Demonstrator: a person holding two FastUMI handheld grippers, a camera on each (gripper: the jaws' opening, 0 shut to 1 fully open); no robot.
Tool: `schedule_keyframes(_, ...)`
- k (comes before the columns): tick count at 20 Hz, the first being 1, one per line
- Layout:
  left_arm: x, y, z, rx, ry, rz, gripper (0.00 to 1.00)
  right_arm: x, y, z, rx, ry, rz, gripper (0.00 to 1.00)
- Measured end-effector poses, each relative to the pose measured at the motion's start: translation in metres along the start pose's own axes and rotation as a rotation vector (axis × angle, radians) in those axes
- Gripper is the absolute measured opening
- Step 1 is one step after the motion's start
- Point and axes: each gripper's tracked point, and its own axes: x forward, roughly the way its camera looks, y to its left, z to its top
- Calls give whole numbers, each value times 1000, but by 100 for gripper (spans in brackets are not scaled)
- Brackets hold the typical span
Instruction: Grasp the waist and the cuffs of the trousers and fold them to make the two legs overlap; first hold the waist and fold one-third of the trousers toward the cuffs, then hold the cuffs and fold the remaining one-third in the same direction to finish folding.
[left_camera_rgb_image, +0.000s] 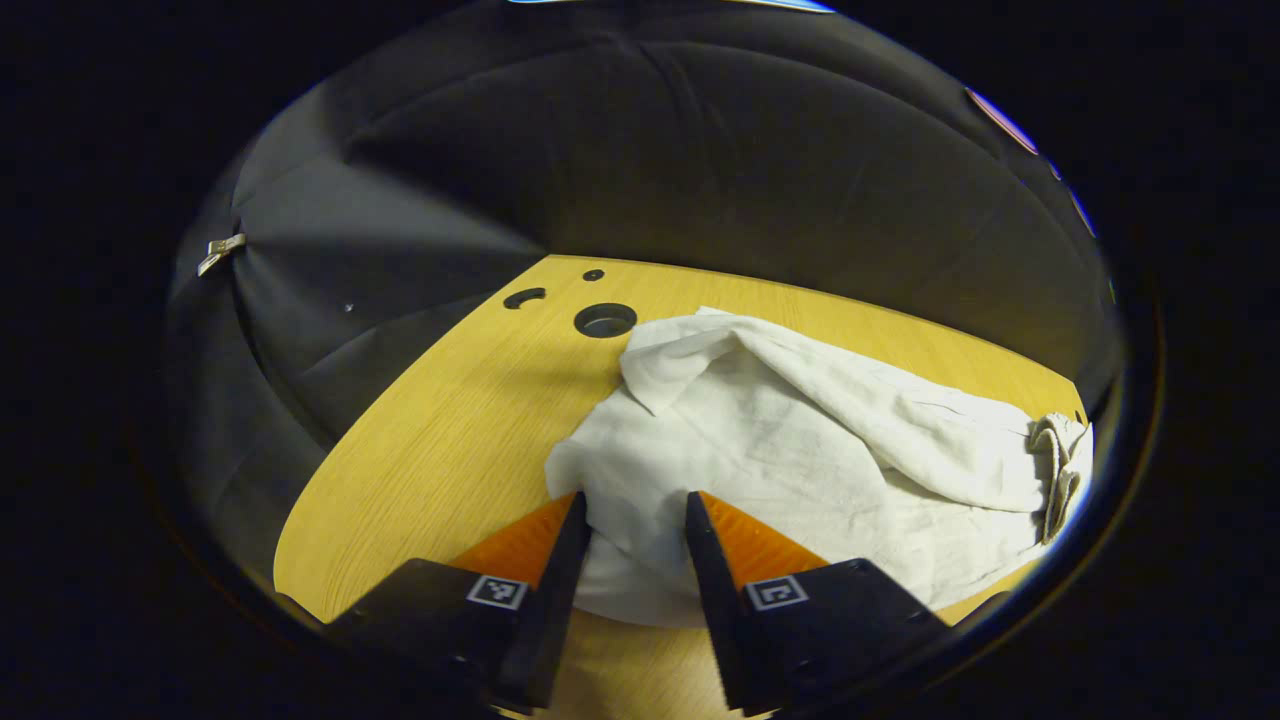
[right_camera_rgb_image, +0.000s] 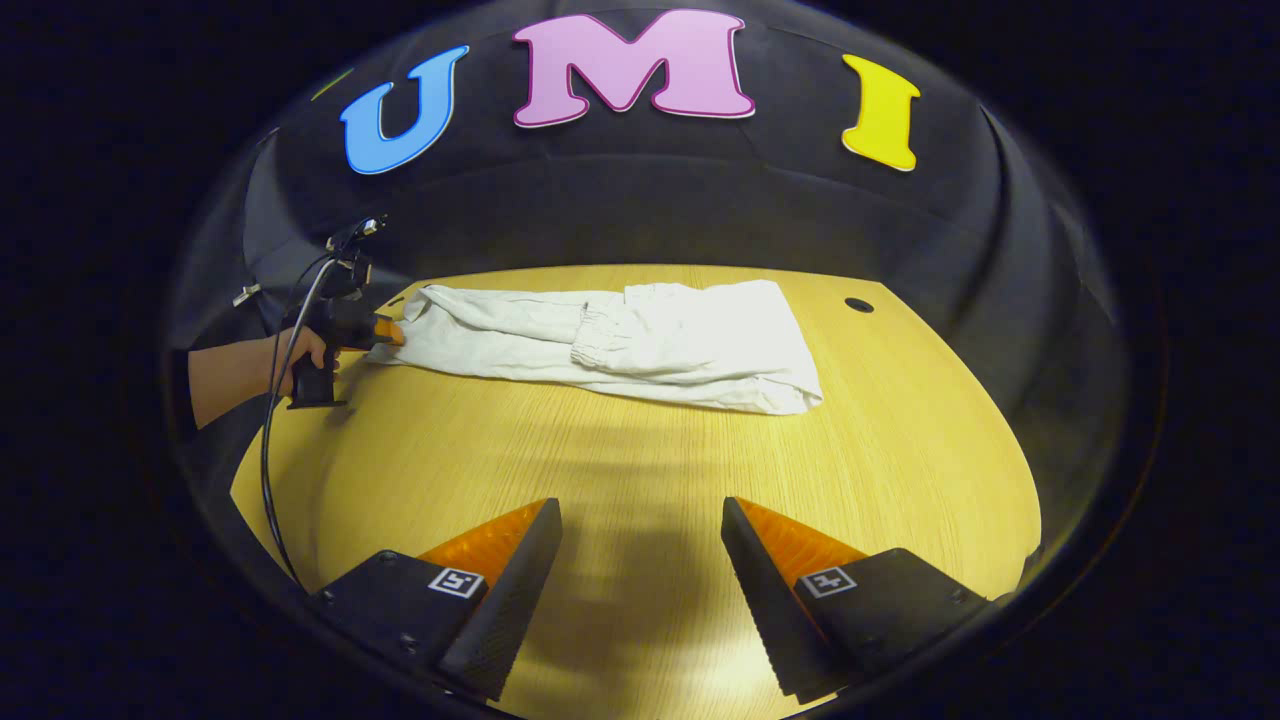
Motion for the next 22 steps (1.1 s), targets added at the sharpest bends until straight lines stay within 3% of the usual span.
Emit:
schedule_keyframes(1,0,-4,-1,9,7,-16,49,-8,2,0,9,7,3,98)
schedule_keyframes(3,0,-9,-1,13,17,-37,33,-26,5,5,5,19,10,98)
schedule_keyframes(4,-2,-11,-2,5,19,-52,30,-34,6,7,-11,19,8,98)
schedule_keyframes(5,-5,-13,-3,-11,22,-66,20,-43,5,14,-33,16,3,98)
schedule_keyframes(8,-8,-17,-6,-41,5,-109,8,-61,6,31,-83,-11,-5,98)
schedule_keyframes(13,-35,-34,10,-192,-55,-183,6,-89,-13,49,-46,-39,-62,98)
schedule_keyframes(18,-72,-57,55,-208,-150,-255,2,-117,-44,47,37,-50,-136,98)
schedule_keyframes(19,-80,-62,63,-214,-164,-269,5,-123,-49,46,59,-56,-149,98)
schedule_keyframes(22,-102,-84,89,-160,-204,-308,5,-147,-68,41,83,-79,-204,98)
